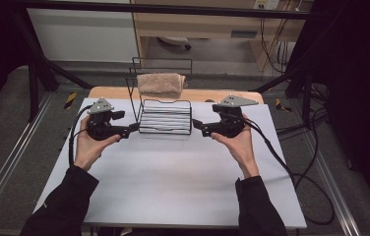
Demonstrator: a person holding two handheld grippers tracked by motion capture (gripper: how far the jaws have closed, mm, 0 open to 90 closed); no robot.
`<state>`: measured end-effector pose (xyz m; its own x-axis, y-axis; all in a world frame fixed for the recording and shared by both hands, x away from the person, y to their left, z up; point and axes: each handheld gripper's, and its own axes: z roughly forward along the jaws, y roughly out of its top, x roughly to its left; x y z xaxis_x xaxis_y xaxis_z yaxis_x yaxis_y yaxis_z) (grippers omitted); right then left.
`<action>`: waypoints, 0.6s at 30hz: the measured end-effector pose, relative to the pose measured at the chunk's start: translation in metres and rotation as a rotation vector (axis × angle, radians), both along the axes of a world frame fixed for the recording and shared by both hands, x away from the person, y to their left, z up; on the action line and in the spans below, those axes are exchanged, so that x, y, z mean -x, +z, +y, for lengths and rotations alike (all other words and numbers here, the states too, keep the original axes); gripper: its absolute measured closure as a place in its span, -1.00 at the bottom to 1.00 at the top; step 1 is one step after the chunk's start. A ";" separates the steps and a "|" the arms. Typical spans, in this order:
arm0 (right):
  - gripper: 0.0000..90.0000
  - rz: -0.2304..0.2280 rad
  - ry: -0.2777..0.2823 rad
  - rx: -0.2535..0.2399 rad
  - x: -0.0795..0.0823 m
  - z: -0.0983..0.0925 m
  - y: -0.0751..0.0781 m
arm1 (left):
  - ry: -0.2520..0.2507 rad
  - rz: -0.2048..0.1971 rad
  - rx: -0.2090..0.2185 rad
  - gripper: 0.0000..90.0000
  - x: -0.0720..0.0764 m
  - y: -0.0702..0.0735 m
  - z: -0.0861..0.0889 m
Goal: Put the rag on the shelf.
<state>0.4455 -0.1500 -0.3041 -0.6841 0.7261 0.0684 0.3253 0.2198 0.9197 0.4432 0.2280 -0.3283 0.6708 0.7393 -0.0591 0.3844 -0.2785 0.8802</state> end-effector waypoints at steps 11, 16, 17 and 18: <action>-0.95 0.073 -0.025 0.016 0.019 -0.035 -0.041 | 0.001 0.068 -0.042 -0.71 0.024 -0.041 0.010; -0.96 0.105 -0.034 0.014 0.031 -0.052 -0.063 | 0.005 0.097 -0.048 -0.75 0.034 -0.058 0.015; -0.97 0.110 -0.036 0.011 0.034 -0.056 -0.067 | 0.008 0.102 -0.044 -0.76 0.036 -0.061 0.016; -0.98 0.121 -0.036 0.012 0.036 -0.058 -0.072 | 0.008 0.108 -0.042 -0.76 0.038 -0.064 0.018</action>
<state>0.4091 -0.2085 -0.3760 -0.6448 0.7515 0.1398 0.4416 0.2169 0.8706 0.4050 0.2455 -0.3919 0.6562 0.7480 -0.0993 0.4788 -0.3111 0.8210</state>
